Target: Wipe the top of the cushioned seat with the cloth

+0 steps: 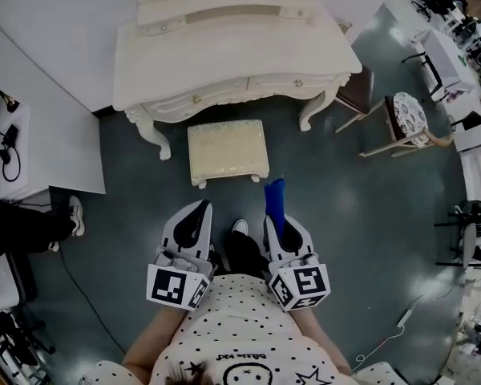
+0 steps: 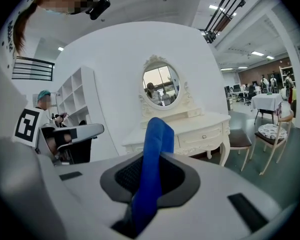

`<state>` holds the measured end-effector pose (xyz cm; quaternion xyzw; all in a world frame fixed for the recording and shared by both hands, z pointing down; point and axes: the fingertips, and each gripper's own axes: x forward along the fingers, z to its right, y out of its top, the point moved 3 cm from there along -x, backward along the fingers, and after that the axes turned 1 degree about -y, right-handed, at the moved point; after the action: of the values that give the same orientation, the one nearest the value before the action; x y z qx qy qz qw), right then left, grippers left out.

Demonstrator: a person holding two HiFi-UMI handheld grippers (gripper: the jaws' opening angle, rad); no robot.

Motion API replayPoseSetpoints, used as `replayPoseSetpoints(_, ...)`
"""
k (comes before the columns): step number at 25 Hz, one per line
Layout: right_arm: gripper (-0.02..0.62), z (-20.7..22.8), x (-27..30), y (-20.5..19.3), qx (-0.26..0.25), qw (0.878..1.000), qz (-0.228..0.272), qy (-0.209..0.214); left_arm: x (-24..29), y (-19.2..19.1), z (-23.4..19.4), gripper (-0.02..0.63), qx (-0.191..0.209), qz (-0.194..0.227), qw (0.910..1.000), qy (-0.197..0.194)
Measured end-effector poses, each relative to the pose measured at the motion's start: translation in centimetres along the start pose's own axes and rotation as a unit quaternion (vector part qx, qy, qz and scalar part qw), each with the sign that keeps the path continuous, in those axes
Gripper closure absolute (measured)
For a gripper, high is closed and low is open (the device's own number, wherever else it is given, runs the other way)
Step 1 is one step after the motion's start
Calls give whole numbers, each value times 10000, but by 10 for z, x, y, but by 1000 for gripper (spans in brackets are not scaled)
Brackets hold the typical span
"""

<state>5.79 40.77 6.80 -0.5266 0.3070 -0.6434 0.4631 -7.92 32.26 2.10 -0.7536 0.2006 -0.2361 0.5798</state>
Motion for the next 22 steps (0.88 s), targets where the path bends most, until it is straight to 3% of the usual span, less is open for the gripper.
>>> replayPoseSetpoints(7, 534, 38, 14, 14, 73, 9999, 0, 144, 32, 7, 3, 608, 66, 137, 9993, 347)
replayPoseSetpoints(15, 534, 49, 33, 25, 106, 9995, -41, 279, 51, 16, -4, 608, 186, 124, 9986, 488)
replayPoseSetpoints(22, 534, 57, 63, 35, 148, 9998, -82, 49, 78, 17, -33, 607, 87, 45, 9992, 399)
